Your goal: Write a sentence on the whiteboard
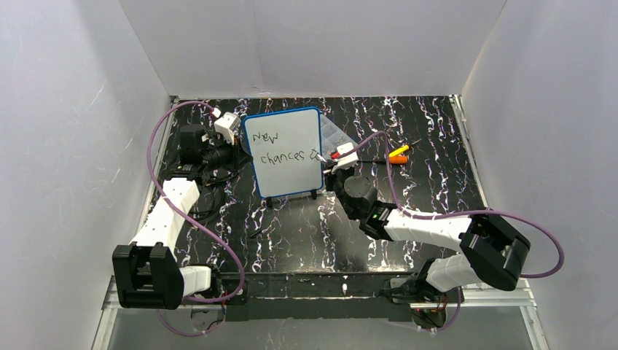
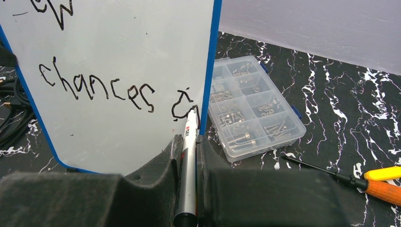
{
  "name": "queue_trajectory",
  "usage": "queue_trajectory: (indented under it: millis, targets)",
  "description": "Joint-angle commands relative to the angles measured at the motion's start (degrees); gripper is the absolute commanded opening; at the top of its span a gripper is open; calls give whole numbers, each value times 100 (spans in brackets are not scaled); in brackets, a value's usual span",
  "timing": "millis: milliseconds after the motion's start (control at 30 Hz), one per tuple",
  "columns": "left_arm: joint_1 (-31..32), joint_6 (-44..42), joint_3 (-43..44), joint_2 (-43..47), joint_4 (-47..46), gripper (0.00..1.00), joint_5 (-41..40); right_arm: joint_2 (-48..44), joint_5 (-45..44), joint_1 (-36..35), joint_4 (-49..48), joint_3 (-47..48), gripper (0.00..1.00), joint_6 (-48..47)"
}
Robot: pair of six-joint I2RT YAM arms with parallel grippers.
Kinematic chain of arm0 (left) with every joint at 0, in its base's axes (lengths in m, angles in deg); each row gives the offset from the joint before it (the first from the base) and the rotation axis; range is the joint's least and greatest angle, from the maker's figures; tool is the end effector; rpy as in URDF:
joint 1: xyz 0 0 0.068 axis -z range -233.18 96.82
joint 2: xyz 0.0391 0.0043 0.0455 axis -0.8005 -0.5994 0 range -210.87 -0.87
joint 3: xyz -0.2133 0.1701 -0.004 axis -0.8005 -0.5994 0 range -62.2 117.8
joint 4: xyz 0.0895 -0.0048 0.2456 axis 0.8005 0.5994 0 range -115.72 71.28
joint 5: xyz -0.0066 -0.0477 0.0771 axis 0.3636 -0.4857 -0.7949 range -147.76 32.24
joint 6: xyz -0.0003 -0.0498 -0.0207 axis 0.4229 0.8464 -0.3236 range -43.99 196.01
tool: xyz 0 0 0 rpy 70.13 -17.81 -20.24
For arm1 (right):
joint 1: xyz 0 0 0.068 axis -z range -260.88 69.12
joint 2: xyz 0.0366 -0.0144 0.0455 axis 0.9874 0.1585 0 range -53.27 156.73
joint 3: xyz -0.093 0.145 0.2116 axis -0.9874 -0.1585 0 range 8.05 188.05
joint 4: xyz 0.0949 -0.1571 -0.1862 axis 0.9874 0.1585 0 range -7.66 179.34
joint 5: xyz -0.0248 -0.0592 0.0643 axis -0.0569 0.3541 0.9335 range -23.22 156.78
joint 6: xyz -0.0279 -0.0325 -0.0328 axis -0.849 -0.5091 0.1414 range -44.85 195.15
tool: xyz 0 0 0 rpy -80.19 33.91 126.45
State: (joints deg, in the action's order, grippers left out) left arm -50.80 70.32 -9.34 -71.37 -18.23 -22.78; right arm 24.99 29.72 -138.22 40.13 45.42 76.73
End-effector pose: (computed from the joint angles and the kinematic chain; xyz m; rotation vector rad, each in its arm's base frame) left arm 0.2758 -0.0319 0.3015 0.5217 1.8991 -0.5728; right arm 0.1763 0.2352 0.2592 -0.2427 1.5420 0.3122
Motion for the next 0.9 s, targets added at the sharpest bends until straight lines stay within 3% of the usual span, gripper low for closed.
queue_trajectory:
  millis: [0,433,867]
  targets:
    - [9,14,-38,134,-116,0,147,-164,12,39,-239,157,1,38]
    - [11,101,-39,124,-160,0,178,-920,1406,-74,649,236,1,487]
    - [14,115,-39,125,-191,0,182,783,1655,-819,-209,896,1,530]
